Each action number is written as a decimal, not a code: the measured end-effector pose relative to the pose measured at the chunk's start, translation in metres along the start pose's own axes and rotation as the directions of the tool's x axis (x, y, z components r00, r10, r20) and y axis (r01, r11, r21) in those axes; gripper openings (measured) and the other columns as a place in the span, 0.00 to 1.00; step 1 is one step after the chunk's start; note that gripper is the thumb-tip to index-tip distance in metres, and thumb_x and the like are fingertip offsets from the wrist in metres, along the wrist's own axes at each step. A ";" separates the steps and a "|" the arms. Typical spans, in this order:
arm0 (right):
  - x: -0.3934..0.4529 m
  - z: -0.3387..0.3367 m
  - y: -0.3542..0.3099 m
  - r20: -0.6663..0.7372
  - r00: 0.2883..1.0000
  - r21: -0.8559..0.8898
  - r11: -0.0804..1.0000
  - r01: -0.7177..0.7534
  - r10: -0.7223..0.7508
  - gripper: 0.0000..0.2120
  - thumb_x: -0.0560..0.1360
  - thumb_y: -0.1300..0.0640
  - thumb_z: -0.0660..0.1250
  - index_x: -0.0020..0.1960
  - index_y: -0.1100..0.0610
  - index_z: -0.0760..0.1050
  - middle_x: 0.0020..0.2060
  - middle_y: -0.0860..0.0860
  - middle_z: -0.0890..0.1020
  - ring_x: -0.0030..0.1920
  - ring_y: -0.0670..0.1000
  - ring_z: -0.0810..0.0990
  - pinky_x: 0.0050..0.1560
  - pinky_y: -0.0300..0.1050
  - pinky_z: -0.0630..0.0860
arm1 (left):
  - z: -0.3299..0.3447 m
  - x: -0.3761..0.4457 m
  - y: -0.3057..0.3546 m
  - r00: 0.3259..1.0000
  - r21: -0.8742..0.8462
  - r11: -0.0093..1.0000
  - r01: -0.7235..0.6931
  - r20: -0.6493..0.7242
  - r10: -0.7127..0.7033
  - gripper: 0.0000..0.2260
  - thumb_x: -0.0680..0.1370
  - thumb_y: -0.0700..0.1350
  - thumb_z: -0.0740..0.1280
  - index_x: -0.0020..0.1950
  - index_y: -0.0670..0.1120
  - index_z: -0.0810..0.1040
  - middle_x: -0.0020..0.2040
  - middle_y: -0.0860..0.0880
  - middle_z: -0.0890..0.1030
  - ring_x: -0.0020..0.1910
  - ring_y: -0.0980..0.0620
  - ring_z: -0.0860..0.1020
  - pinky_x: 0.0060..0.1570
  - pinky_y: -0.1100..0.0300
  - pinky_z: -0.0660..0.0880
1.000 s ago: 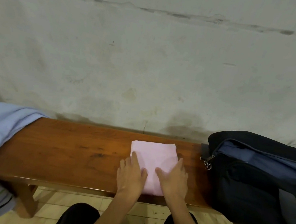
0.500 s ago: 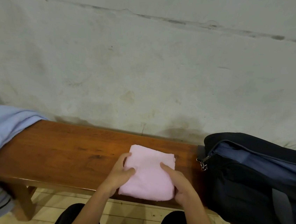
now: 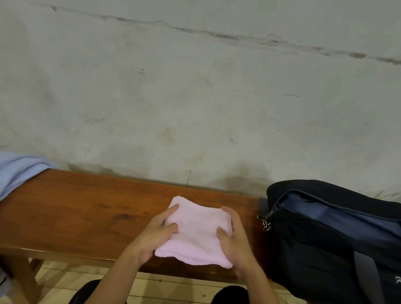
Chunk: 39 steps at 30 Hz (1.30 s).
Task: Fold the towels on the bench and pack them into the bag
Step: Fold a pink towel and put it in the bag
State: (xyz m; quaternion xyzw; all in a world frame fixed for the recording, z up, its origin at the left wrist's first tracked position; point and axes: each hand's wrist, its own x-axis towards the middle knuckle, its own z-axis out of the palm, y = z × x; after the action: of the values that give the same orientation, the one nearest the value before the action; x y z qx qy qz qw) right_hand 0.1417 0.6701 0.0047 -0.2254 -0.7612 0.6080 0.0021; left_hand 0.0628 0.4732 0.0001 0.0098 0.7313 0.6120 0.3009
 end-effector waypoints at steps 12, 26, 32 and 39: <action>-0.008 -0.106 -0.054 -0.157 0.966 -0.046 0.978 0.201 -0.206 0.15 0.83 0.58 0.60 0.64 0.44 0.74 0.58 0.35 0.73 0.58 0.40 0.73 0.58 0.40 0.74 | 0.080 0.006 0.089 0.945 0.067 0.942 -0.328 0.045 0.325 0.25 0.80 0.39 0.62 0.75 0.59 0.67 0.72 0.54 0.68 0.66 0.51 0.72 0.63 0.54 0.74; 0.012 -0.315 -0.037 -0.374 0.907 -0.304 0.950 0.078 -0.194 0.17 0.80 0.62 0.63 0.65 0.49 0.78 0.64 0.46 0.75 0.65 0.49 0.73 0.69 0.49 0.71 | 0.285 0.049 0.171 0.854 0.199 0.870 -0.451 0.378 0.357 0.31 0.82 0.43 0.60 0.81 0.52 0.49 0.79 0.54 0.50 0.71 0.50 0.63 0.67 0.57 0.67; 0.049 -0.373 -0.011 -0.368 0.916 -0.516 0.855 -0.057 -0.161 0.20 0.80 0.64 0.60 0.70 0.54 0.74 0.69 0.53 0.74 0.69 0.55 0.71 0.70 0.47 0.66 | 0.353 0.078 0.176 0.840 0.206 0.880 -0.427 0.451 0.302 0.32 0.82 0.40 0.59 0.81 0.48 0.45 0.80 0.49 0.46 0.75 0.46 0.60 0.70 0.57 0.62; 0.070 -0.395 0.042 -0.286 0.958 -0.653 0.738 -0.171 -0.031 0.24 0.79 0.62 0.63 0.75 0.55 0.67 0.71 0.58 0.69 0.69 0.59 0.70 0.68 0.48 0.67 | 0.387 0.108 0.140 0.832 0.362 0.859 -0.362 0.541 0.122 0.37 0.80 0.38 0.64 0.81 0.46 0.42 0.79 0.47 0.47 0.74 0.46 0.60 0.62 0.62 0.66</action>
State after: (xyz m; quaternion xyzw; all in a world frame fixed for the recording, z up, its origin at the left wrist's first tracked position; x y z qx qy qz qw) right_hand 0.2025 1.0660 0.0492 -0.3226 -0.9117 0.2545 0.0045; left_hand 0.1003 0.8940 0.0529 0.3324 0.7415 0.4360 0.3867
